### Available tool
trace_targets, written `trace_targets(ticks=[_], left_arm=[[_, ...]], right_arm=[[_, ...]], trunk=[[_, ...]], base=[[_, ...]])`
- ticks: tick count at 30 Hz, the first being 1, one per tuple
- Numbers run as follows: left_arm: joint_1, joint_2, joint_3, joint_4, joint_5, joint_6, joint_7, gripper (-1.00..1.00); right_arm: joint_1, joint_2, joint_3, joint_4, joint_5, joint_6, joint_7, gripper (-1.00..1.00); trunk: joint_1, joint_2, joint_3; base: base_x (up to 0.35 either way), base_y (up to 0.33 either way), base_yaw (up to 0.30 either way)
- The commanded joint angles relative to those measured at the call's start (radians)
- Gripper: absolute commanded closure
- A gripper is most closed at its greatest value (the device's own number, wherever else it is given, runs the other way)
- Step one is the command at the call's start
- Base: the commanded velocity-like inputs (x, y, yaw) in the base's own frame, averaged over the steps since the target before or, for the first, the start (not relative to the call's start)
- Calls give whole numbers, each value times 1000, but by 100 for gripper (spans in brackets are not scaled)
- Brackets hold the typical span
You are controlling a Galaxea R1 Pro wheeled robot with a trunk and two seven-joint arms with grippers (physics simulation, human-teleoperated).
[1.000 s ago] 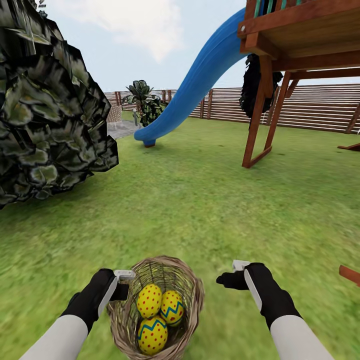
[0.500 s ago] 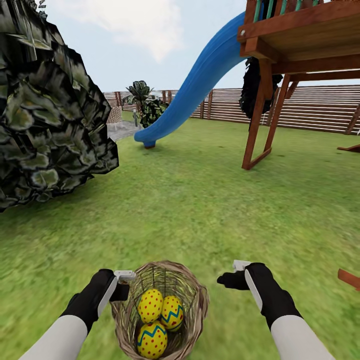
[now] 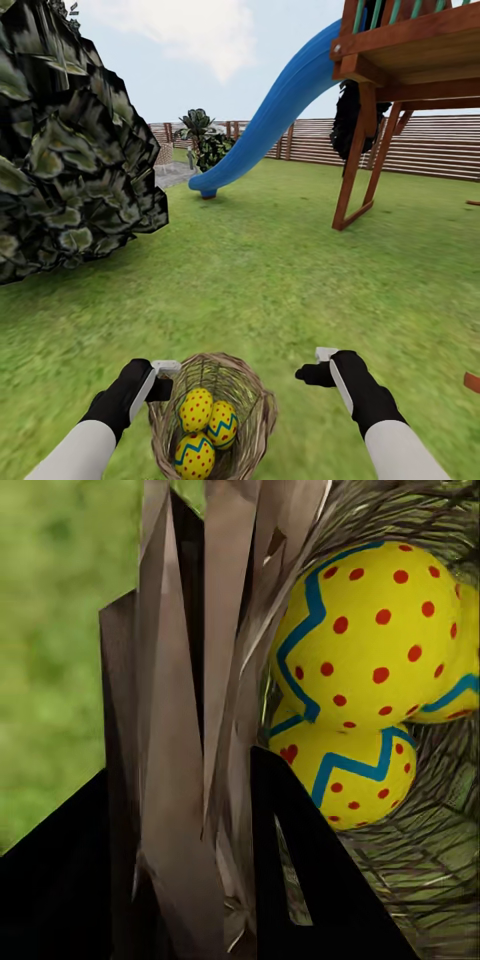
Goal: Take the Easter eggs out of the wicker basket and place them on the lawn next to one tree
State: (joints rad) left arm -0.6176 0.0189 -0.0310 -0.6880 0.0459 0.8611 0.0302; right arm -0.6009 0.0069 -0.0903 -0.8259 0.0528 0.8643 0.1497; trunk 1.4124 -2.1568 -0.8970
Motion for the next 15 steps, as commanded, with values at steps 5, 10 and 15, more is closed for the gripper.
trace_targets(ticks=[5, 10, 15], left_arm=[[-1, 1, -1, -1, 2, 4, 2, 100], [-1, 2, -2, -1, 2, 4, 2, 100], [-1, 2, -3, -1, 2, 3, 1, 100]], right_arm=[[0, 1, -4, 0, 10, 4, 7, -100], [0, -7, -3, 25, 18, 2, 7, -100], [0, -7, -3, 26, 18, 2, 7, -100]], trunk=[[-19, 35, 15], [-39, 70, 30], [-58, 105, 46]], base=[[0, 0, 272], [0, 0, 68], [0, 0, 283]])
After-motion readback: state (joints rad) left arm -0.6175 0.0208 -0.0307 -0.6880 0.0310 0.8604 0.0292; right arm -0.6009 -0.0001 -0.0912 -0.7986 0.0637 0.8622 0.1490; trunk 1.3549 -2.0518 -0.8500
